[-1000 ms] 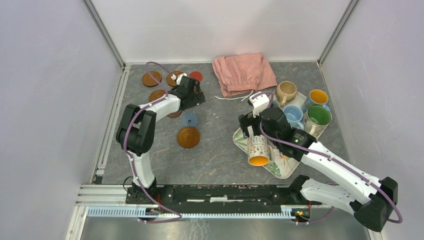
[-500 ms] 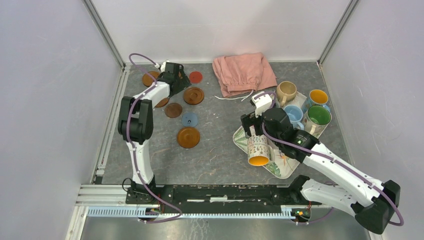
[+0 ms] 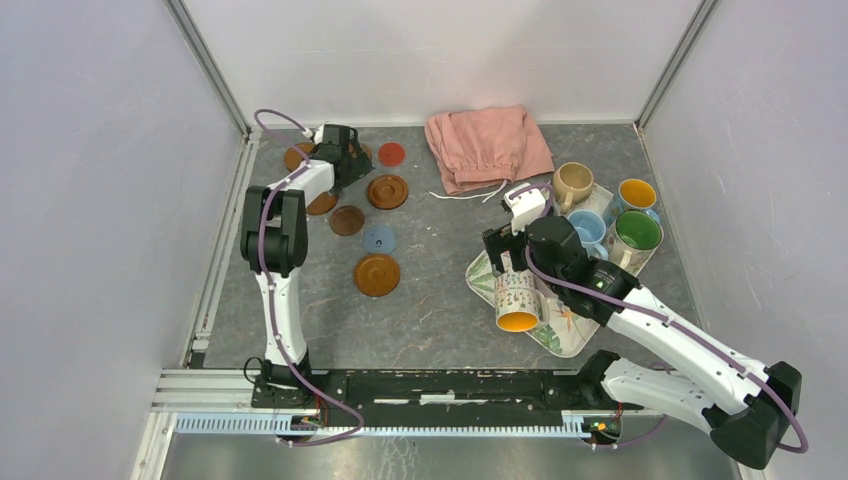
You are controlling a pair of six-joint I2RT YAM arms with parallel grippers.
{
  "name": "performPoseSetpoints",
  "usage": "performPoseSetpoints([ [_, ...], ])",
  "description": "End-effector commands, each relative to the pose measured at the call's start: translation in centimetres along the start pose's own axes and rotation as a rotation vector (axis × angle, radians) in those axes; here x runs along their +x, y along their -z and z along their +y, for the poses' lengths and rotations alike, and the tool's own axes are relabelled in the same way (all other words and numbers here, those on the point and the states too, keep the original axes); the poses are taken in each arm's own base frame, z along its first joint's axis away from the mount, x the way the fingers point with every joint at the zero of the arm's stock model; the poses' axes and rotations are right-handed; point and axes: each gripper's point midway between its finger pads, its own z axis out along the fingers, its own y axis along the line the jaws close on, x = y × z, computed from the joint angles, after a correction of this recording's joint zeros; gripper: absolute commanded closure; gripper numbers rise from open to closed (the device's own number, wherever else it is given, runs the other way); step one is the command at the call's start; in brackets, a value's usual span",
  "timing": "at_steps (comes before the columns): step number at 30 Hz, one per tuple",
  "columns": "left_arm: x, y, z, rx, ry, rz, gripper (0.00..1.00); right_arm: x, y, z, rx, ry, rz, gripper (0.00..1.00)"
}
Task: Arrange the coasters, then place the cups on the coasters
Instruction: Move the coaster to the corner of the board.
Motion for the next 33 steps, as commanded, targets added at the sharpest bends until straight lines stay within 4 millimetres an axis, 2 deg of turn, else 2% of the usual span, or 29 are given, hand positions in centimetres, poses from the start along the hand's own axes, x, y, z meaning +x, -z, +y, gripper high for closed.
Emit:
performPoseSetpoints([
  [1,-0.5,-0.6,3.1,-0.059,0.002,0.004,0.00,-1.6,0.5,-0.7,0.029,-0.006,-0.048,0.02],
  [8,0.2,0.0,6.4,-0.102,0.020,0.021,0.00,-1.5,0.1,-0.3,0.016,-0.016,-0.049,0.02],
  [14,-0.2,0.7,9.5,-0.145,0.039,0.016,0.00,-1.4,-0.1,-0.2,0.010,-0.017,-0.051,0.02],
  [16,0.0,0.9,9.8,-0.142,0.039,0.019,0.00,-1.4,-0.2,-0.1,0.007,-0.017,-0.049,0.02],
  [18,-0.7,0.8,11.3,-0.159,0.048,0.011,0.00,-1.4,-0.2,0.0,0.002,-0.018,-0.049,0.02],
  [20,-0.8,0.9,11.9,-0.169,0.046,0.013,0.00,-1.4,-0.2,0.0,0.002,-0.017,-0.048,0.02],
  [25,-1.1,1.0,11.2,-0.120,0.027,0.011,0.00,-1.4,-0.1,-0.1,0.004,-0.019,-0.050,0.02],
  [33,-2.6,2.4,7.9,-0.022,0.000,-0.013,0.00,-1.4,-0.1,0.0,0.003,-0.026,-0.048,0.02],
])
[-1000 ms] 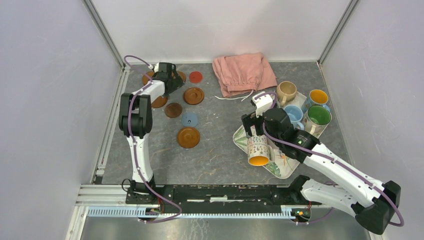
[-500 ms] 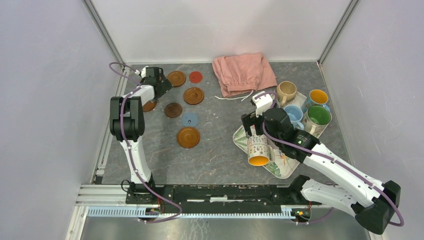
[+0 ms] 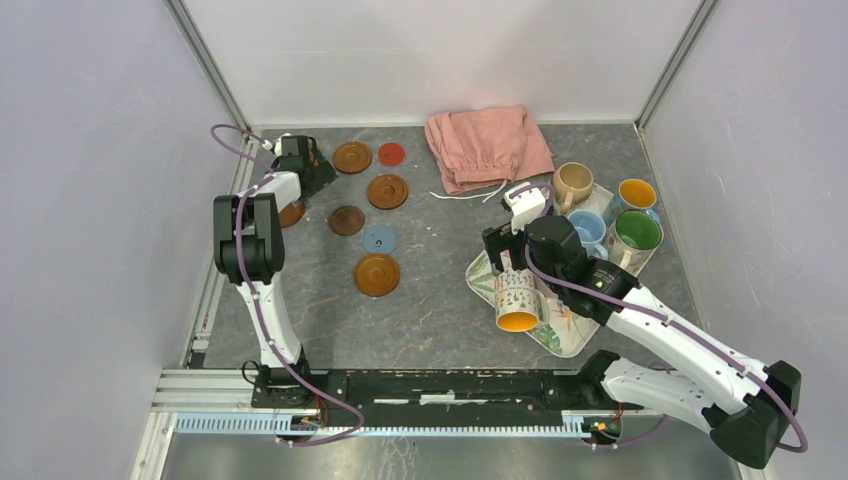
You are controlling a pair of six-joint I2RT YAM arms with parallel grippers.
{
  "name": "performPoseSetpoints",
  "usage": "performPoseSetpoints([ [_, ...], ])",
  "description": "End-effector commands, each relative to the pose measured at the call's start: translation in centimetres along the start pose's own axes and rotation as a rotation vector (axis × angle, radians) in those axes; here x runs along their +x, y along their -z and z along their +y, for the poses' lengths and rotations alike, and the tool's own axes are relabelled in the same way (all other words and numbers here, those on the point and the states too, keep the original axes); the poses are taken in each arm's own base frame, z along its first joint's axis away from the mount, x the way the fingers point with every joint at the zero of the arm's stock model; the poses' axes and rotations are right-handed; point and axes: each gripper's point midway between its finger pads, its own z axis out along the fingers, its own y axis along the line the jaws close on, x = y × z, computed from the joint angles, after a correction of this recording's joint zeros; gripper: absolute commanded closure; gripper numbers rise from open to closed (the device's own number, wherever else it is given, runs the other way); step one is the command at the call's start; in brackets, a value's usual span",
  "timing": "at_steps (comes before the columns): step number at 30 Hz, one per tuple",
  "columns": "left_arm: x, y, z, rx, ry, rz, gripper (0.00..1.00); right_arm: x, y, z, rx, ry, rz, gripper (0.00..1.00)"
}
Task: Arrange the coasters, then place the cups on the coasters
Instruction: Move the coaster to the corner of the board.
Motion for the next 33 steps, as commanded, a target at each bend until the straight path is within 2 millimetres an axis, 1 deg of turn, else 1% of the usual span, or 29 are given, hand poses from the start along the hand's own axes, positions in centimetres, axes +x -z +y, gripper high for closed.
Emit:
performPoseSetpoints([
  [1,0.4,2.0,-1.7,0.057,-0.059,0.031,0.00,-1.2,0.0,0.0,-0.001,-0.023,-0.041,0.02],
  [3,0.0,2.7,-1.6,0.048,-0.046,0.014,0.00,-1.2,-0.1,0.1,-0.003,-0.025,-0.040,0.02],
  [5,-0.1,3.5,-0.9,0.024,-0.028,-0.008,0.00,-1.2,-0.1,0.2,-0.007,-0.028,-0.038,0.02],
  [7,-1.0,4.3,-0.1,-0.017,-0.016,-0.059,0.00,-1.2,-0.1,0.3,-0.011,-0.030,-0.037,0.02],
  [9,-1.8,5.2,0.3,-0.039,-0.016,-0.092,0.00,-1.3,-0.1,0.2,-0.010,-0.031,-0.040,0.02],
  [14,-2.8,5.8,2.6,-0.104,0.036,-0.120,0.00,-1.0,0.0,0.2,-0.011,-0.030,-0.038,0.02],
  [16,-2.8,5.7,3.3,-0.119,0.052,-0.120,0.00,-1.0,0.0,0.2,-0.012,-0.032,-0.038,0.02],
  [19,-2.4,5.1,4.5,-0.141,0.078,-0.099,0.00,-0.9,0.1,0.2,-0.015,-0.029,-0.036,0.02],
  [22,-2.0,4.3,5.1,-0.140,0.090,-0.078,0.00,-1.0,0.2,0.2,-0.013,-0.026,-0.036,0.02],
  [27,-1.3,2.8,4.9,-0.129,0.068,-0.033,0.00,-1.0,0.2,0.1,-0.012,-0.022,-0.036,0.02],
  [33,-0.5,1.7,3.7,-0.082,0.055,0.009,0.00,-1.0,0.1,0.0,-0.006,-0.017,-0.032,0.02],
])
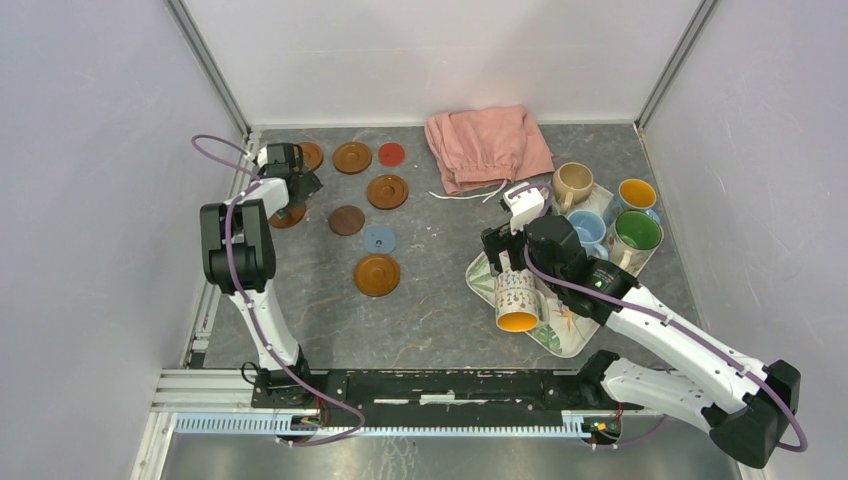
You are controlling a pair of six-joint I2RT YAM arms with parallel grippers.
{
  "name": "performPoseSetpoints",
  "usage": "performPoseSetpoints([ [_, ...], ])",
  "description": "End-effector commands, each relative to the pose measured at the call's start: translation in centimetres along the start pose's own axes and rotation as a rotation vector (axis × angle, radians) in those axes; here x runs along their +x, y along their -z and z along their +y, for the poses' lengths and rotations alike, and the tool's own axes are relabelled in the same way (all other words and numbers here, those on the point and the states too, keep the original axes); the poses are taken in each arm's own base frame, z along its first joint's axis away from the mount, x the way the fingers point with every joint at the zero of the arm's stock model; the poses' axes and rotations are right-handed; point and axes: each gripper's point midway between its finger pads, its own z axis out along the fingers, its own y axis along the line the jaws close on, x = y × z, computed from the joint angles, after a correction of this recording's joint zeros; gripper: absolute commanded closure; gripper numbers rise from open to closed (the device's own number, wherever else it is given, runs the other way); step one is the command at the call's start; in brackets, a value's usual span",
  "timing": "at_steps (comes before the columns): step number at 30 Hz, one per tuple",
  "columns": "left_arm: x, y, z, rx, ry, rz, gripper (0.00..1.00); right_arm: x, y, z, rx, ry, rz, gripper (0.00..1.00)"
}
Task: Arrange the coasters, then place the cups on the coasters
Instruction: Move the coaster to the corner of the board.
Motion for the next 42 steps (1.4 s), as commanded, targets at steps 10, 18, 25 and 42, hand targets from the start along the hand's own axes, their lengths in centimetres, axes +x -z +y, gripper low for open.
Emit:
performPoseSetpoints([
  [10,0.4,-0.9,-3.0,0.096,-0.018,0.036,0.00,-1.5,0.2,-0.4,0.015,-0.006,-0.036,0.02],
  [18,0.5,-1.6,-3.4,0.098,-0.030,0.039,0.00,-1.8,0.2,-0.4,0.016,-0.006,-0.035,0.02],
  [25,-0.3,-0.9,-4.4,0.133,-0.035,0.025,0.00,-1.9,0.2,-0.5,0.022,-0.007,-0.035,0.02],
  [42,-3.7,5.7,-6.6,0.192,-0.059,-0.096,0.00,-2.2,0.4,-0.2,0.003,-0.010,-0.044,0.02],
])
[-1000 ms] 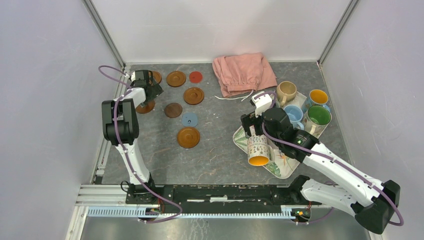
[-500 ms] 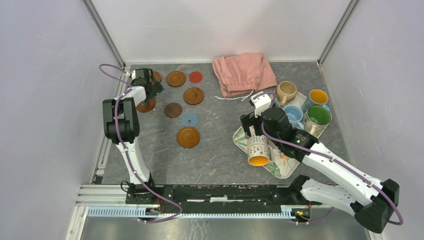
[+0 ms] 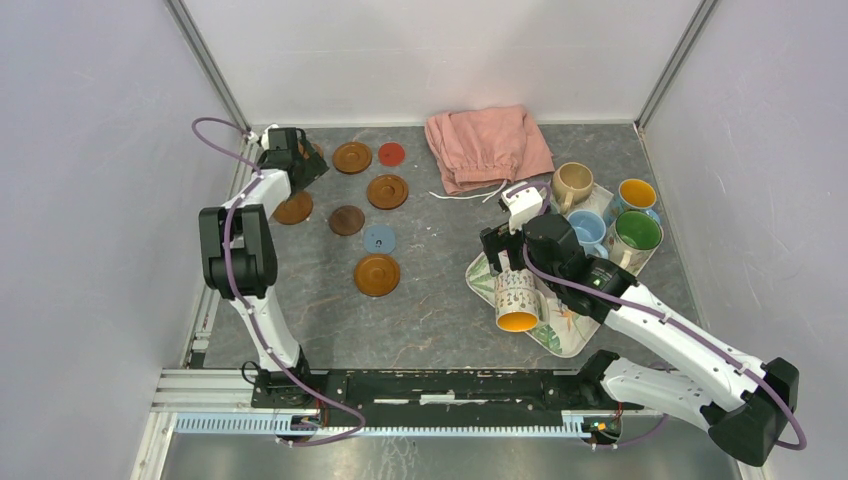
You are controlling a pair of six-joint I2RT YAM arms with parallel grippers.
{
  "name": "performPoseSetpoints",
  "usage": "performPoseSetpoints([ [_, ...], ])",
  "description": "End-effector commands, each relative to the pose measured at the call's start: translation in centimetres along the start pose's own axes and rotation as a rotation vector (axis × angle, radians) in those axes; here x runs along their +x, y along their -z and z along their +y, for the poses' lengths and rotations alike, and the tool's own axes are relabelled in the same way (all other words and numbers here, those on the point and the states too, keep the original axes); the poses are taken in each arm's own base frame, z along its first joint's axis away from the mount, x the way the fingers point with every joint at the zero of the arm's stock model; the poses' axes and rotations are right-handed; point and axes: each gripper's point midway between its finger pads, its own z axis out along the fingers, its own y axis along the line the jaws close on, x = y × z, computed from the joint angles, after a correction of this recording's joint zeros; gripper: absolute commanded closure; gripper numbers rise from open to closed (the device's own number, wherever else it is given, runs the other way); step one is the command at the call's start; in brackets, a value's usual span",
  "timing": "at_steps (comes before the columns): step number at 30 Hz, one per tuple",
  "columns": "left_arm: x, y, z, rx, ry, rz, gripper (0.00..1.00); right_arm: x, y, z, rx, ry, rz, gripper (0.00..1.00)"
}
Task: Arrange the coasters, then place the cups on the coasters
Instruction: Move the coaster to the corner of the board.
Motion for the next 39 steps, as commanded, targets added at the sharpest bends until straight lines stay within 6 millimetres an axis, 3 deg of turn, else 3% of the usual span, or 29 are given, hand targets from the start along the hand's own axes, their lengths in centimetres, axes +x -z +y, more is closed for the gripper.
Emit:
performPoseSetpoints([
  [1,-0.9,3.3,-2.6,0.067,-0.056,-0.050,0.00,-2.3,0.5,-0.2,-0.001,-0.015,-0.060,0.02],
  [3,1.3,4.1,-4.8,0.107,-0.086,-0.021,0.00,-2.3,0.5,-0.1,-0.006,-0.015,-0.060,0.02],
  [10,6.9,5.2,-9.6,0.198,-0.125,0.063,0.00,-2.1,0.4,0.1,-0.016,-0.016,-0.064,0.02],
  [16,9.9,4.9,-11.7,0.224,-0.120,0.114,0.00,-1.9,0.4,0.0,-0.012,-0.018,-0.067,0.02],
  [21,11.0,5.0,-10.8,0.182,-0.093,0.116,0.00,-1.7,0.5,-0.2,-0.003,-0.012,-0.064,0.02],
  [32,13.6,5.4,-6.7,0.089,-0.051,0.127,0.00,-1.4,0.1,0.2,-0.018,-0.016,-0.056,0.02],
  [39,14.8,7.1,-4.1,0.054,-0.024,0.122,0.00,-1.0,-0.1,0.6,-0.032,-0.026,-0.054,0.02],
])
